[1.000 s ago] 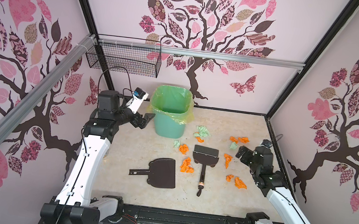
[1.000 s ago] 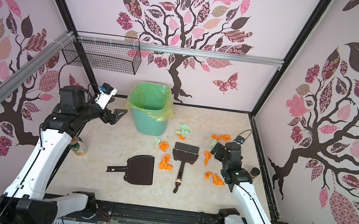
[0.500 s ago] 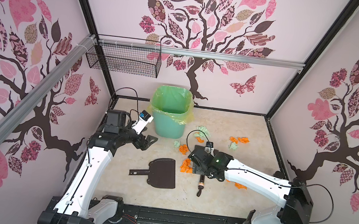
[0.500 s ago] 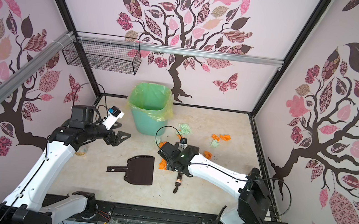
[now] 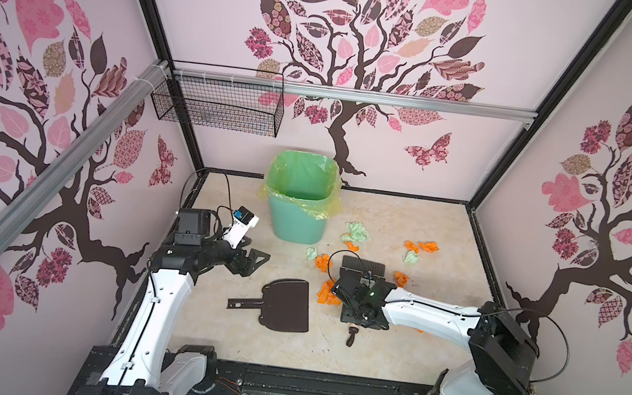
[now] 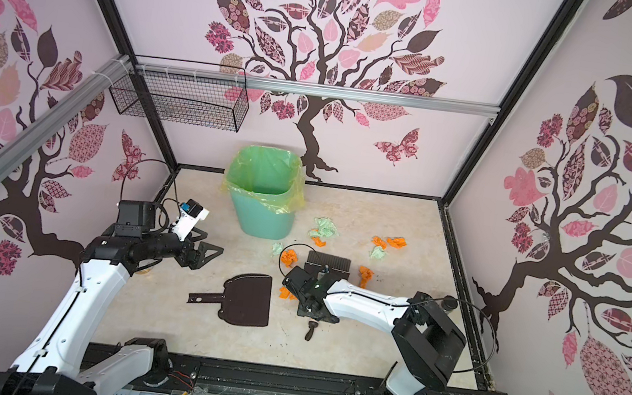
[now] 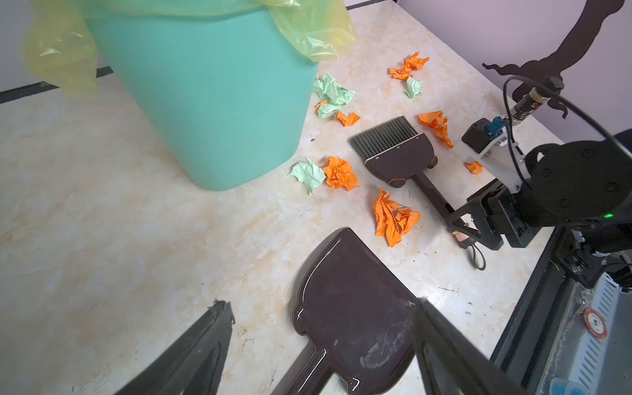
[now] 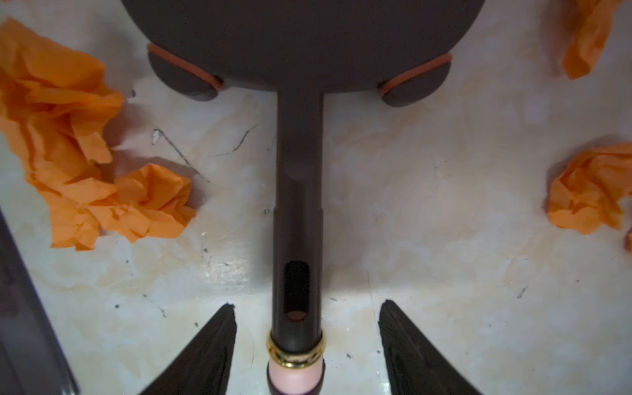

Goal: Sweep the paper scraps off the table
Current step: 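Lift the brush with the right gripper while the left gripper moves toward it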

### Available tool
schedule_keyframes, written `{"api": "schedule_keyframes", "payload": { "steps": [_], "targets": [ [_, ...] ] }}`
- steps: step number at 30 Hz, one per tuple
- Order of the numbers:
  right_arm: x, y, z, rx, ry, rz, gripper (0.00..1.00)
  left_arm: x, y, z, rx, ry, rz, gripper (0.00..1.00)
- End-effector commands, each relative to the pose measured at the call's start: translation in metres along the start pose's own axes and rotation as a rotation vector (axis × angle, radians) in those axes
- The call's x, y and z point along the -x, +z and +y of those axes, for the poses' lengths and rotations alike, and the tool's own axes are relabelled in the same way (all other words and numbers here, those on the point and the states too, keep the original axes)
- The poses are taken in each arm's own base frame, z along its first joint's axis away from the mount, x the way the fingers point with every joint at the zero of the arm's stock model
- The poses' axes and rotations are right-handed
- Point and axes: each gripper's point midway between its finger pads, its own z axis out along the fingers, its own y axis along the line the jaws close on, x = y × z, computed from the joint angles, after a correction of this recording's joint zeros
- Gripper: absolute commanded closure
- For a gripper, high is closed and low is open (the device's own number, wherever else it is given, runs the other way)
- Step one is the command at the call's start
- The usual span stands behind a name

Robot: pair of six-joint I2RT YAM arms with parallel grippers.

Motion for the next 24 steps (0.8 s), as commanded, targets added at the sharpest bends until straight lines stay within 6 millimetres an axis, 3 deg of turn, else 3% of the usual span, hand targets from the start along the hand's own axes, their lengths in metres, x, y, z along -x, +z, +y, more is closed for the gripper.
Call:
{"api": "schedule_keyframes", "payload": {
  "steps": [1,6,14,17,20,24],
  "targets": [
    [0.005,0.006,0.0,0.029,0.034,-0.002,0.33,-0.009,0.005,-0.005,-0.044,-0.018,0.007,0.15],
    [0.005,0.014,0.0,0.012,0.013,0.015,0.37,-0.012,0.006,-0.004,-0.044,-0.019,0.008,0.15],
    [-0.005,0.028,-0.001,-0.036,-0.029,0.059,0.55,-0.011,0.008,-0.001,-0.044,-0.024,0.011,0.16],
    [-0.004,0.024,-0.002,-0.036,-0.028,0.05,0.61,-0.012,0.008,-0.002,-0.046,-0.023,0.013,0.16],
    [-0.001,0.015,-0.001,-0.015,-0.02,0.034,0.74,-0.013,0.008,-0.003,-0.049,-0.025,0.014,0.16],
    [0.006,-0.004,0.0,0.015,-0.012,0.008,0.8,-0.013,0.007,-0.007,-0.067,-0.018,0.002,0.16]
  ]
}}
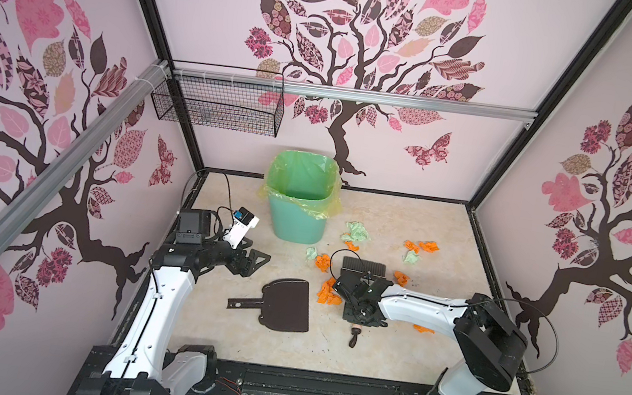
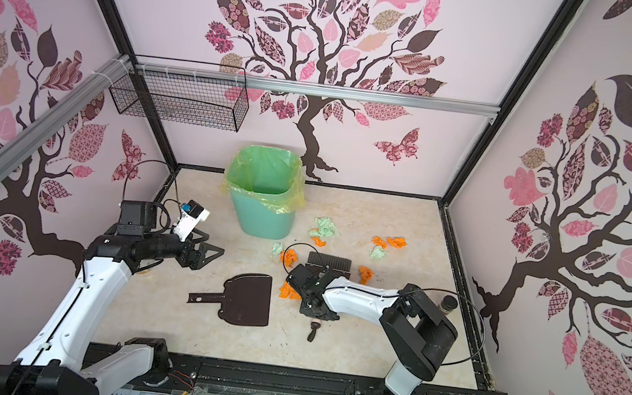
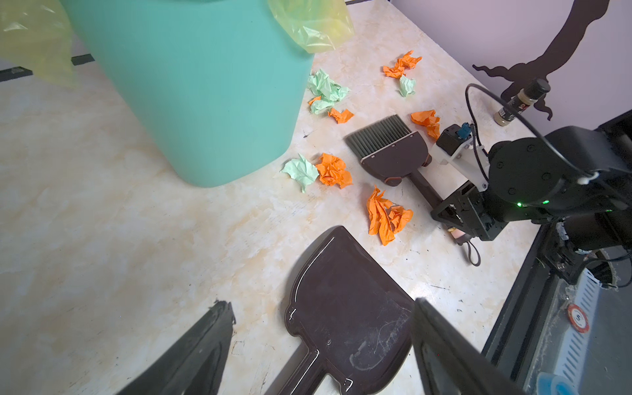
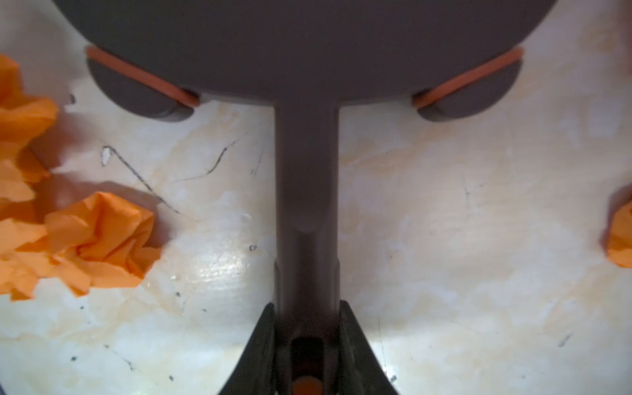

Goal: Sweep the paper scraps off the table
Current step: 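Lift the brush with the right gripper while the left gripper moves toward it, then grasp the brush handle near its head with the left gripper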

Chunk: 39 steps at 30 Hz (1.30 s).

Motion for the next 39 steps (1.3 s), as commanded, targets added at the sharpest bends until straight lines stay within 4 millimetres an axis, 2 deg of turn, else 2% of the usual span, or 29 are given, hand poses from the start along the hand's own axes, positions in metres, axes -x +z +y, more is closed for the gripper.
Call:
{"api": "schedule_keyframes", "payload": {
  "steps": [1,5,7,8,10,13,20,24,27,30,32,34,37,39],
  "targets": [
    [0.009,-0.027,-0.002,0.022,0.006,-0.038,0.8,-0.007,0.002,-0.007,-0.038,0.007,-0.011,0.16],
    [0.022,-0.062,-0.002,0.054,-0.006,-0.083,0.84,0.001,-0.003,-0.015,-0.048,0.053,-0.074,0.16],
    [0.028,-0.083,-0.001,0.08,-0.028,-0.099,0.84,0.005,-0.007,-0.025,-0.077,0.115,-0.112,0.16],
    [0.029,-0.095,0.002,0.103,-0.052,-0.095,0.85,0.006,-0.01,-0.032,-0.099,0.166,-0.134,0.2],
    [0.028,-0.116,0.007,0.142,-0.107,-0.07,0.84,0.009,-0.014,-0.046,-0.149,0.269,-0.192,0.24],
    [0.022,-0.147,0.012,0.21,-0.188,-0.02,0.84,0.015,-0.016,-0.06,-0.222,0.372,-0.279,0.25],
    [0.014,-0.202,0.007,0.364,-0.278,0.011,0.83,0.035,-0.016,-0.078,-0.289,0.723,-0.542,0.21],
    [0.013,-0.215,0.0,0.385,-0.29,0.039,0.83,0.035,0.003,-0.089,-0.221,0.998,-0.549,0.22],
    [0.016,-0.219,-0.006,0.352,-0.287,0.031,0.83,0.052,0.01,-0.099,-0.158,1.117,-0.598,0.22],
    [0.025,-0.224,-0.008,0.358,-0.256,-0.032,0.84,0.085,0.005,-0.105,-0.173,0.988,-0.62,0.23],
    [0.025,-0.222,-0.006,0.377,-0.247,-0.038,0.84,0.096,0.005,-0.105,-0.194,0.931,-0.622,0.27],
    [0.021,-0.216,-0.004,0.377,-0.253,-0.014,0.84,0.092,0.01,-0.113,-0.181,1.031,-0.67,0.25],
    [0.015,-0.208,-0.004,0.36,-0.273,0.026,0.84,0.067,0.033,-0.132,-0.132,1.286,-0.669,0.23],
    [0.015,-0.21,-0.003,0.355,-0.283,0.033,0.84,0.056,0.041,-0.14,-0.142,1.389,-0.67,0.22]
  ]
}}
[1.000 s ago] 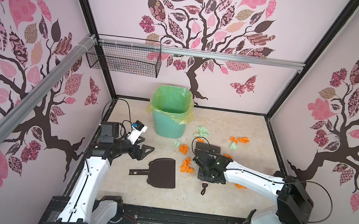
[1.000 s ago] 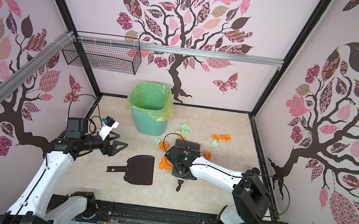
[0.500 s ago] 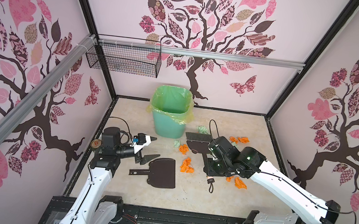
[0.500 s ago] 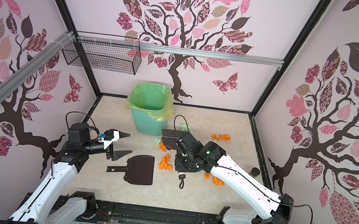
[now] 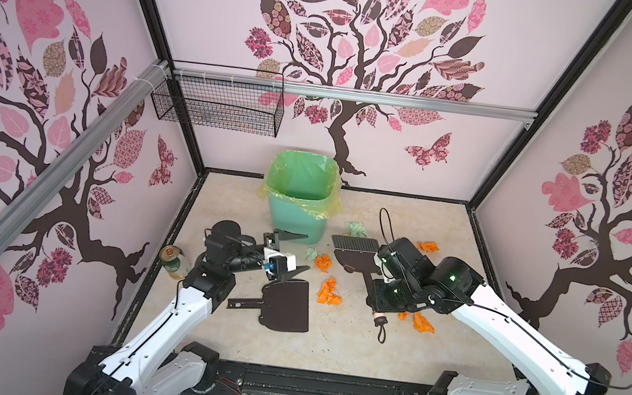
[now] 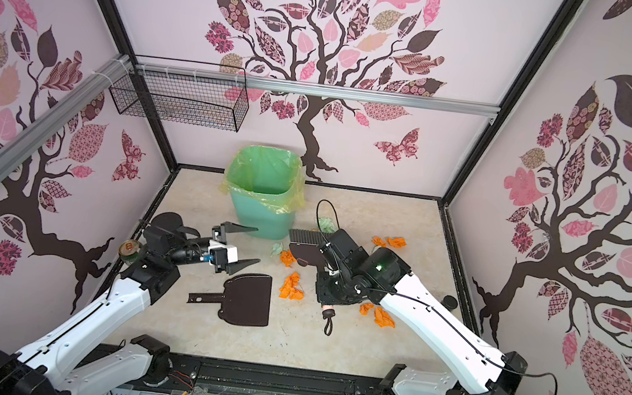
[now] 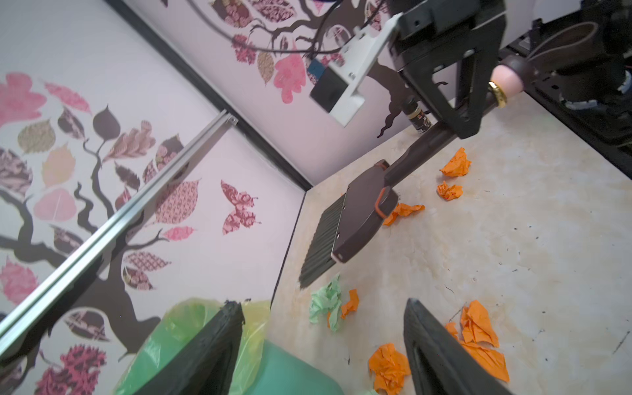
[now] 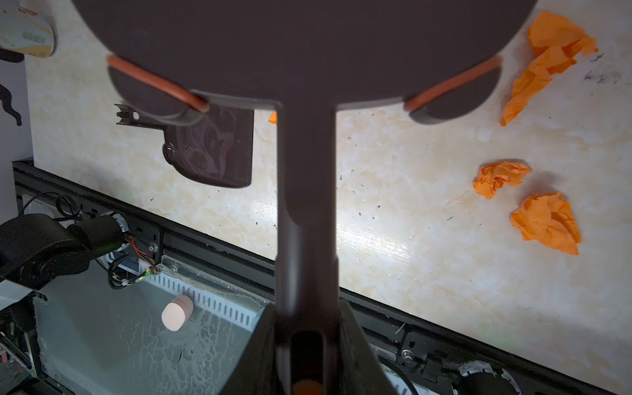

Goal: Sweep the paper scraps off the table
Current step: 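Grasp the brush handle near its head with the left gripper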

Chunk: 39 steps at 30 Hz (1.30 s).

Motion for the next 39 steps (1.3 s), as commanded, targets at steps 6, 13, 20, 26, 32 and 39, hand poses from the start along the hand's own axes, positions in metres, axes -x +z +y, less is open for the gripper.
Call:
{"api": "schedule_keyframes", "payload": {
  "steps": [6,13,20,26,32,39],
  "targets": [
    [0.004,-0.015,0.011,0.036,-0.04,0.008,0.84,-0.018,0.019,-0.026,-0.074,0.382,-0.004,0.19],
    [0.001,-0.015,0.013,0.024,-0.05,0.058,0.84,-0.036,0.048,-0.028,-0.15,0.587,-0.029,0.19],
    [0.001,-0.013,0.015,0.023,-0.047,0.075,0.84,-0.035,0.074,-0.009,-0.154,0.644,-0.029,0.19],
    [0.002,-0.005,0.016,0.025,-0.05,0.079,0.84,-0.032,0.087,-0.01,-0.155,0.649,-0.04,0.21],
    [0.006,-0.001,0.022,0.038,-0.06,0.084,0.84,-0.03,0.09,-0.024,-0.189,0.651,-0.051,0.43],
    [0.007,0.0,0.023,0.041,-0.064,0.086,0.84,-0.036,0.095,-0.029,-0.208,0.674,-0.045,0.55]
  ]
}}
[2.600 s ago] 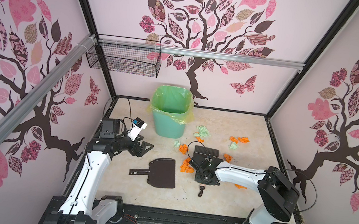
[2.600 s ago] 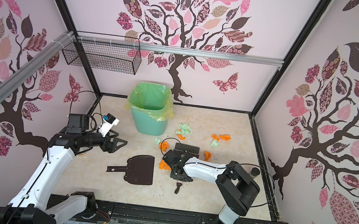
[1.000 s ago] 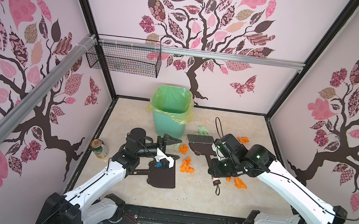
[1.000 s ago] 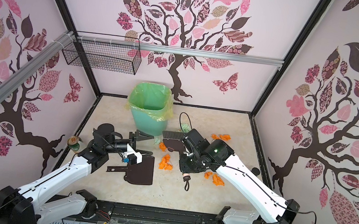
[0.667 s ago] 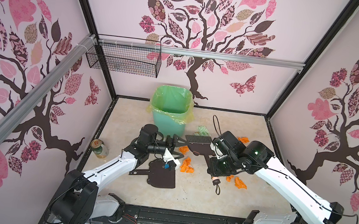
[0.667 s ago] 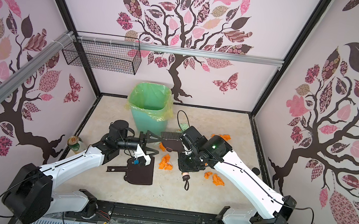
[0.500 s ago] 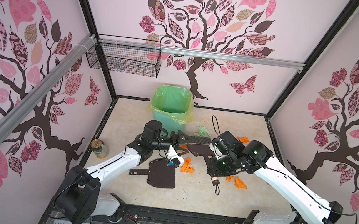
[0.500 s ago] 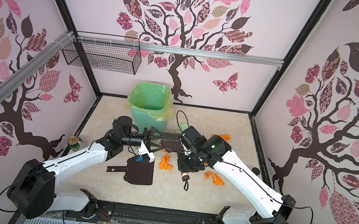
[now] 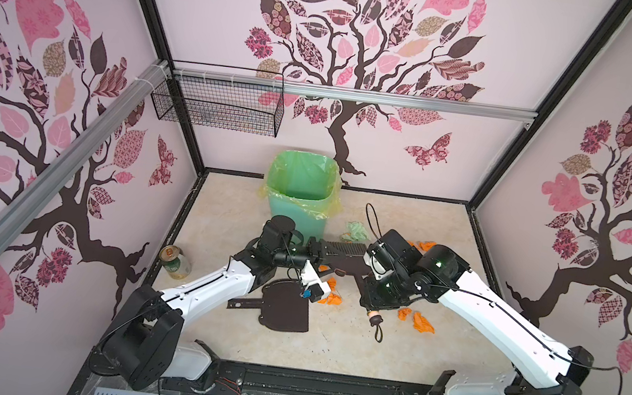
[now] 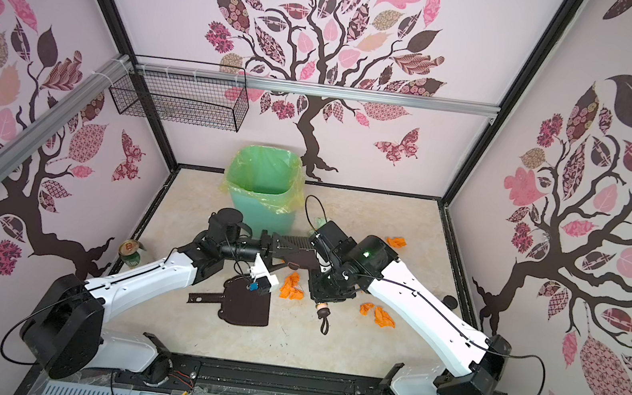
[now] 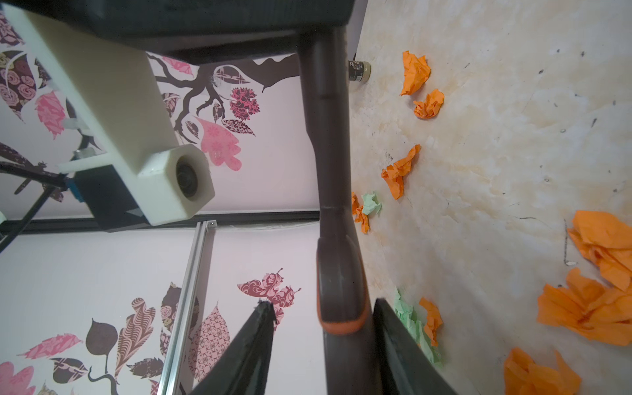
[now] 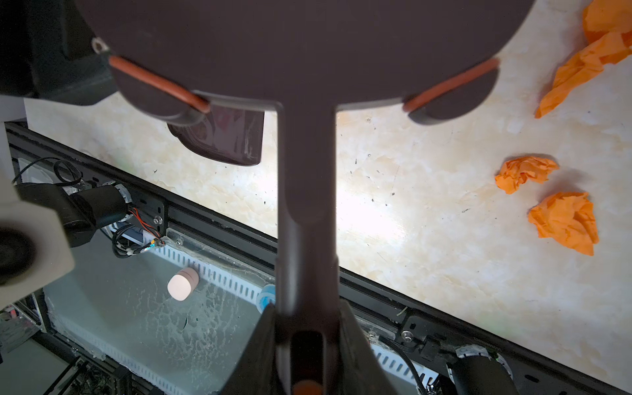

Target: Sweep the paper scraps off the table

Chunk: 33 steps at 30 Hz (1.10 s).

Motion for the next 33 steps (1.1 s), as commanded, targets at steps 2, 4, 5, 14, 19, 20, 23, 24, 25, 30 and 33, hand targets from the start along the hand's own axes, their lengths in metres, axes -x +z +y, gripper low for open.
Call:
{"api": "schedule_keyframes", "payload": {
  "steps": [2,4,5,14,19,20,23,24,25,30,33],
  "targets": [
    [0.007,-0.004,0.007,0.021,-0.02,-0.02,0.84,0.0,0.005,-0.002,-0.035,0.007,-0.005,0.6],
    [0.006,-0.004,0.006,0.021,-0.021,-0.019,0.84,0.0,0.007,-0.002,-0.045,0.004,-0.004,0.67],
    [0.005,-0.004,0.006,0.02,-0.02,-0.018,0.84,0.0,0.008,-0.003,-0.052,0.01,-0.002,0.71],
    [-0.001,0.007,-0.011,-0.047,-0.034,-0.009,0.82,0.018,0.008,-0.001,-0.129,0.008,-0.01,1.0],
    [0.001,0.003,-0.01,-0.031,-0.049,-0.048,0.56,0.024,0.002,-0.012,-0.234,-0.004,-0.008,1.0],
    [0.003,0.0,-0.011,-0.031,-0.055,-0.069,0.45,0.024,0.0,-0.012,-0.243,0.0,-0.004,1.0],
    [0.014,-0.017,-0.016,-0.056,-0.086,-0.16,0.27,0.028,-0.007,-0.016,-0.303,-0.036,0.001,1.0],
    [0.017,-0.024,-0.018,-0.067,-0.092,-0.196,0.25,0.029,-0.01,-0.016,-0.331,-0.05,0.005,1.0],
    [0.021,-0.034,-0.021,-0.076,-0.098,-0.245,0.22,0.03,-0.014,-0.017,-0.365,-0.075,0.009,1.0],
    [0.036,-0.093,-0.022,-0.022,-0.154,-0.539,0.19,0.04,-0.027,0.001,-0.491,-0.336,0.023,1.0],
    [0.031,-0.125,-0.012,0.096,-0.234,-0.714,0.19,0.051,-0.036,0.015,-0.612,-0.532,0.006,1.0]
  ]
}}
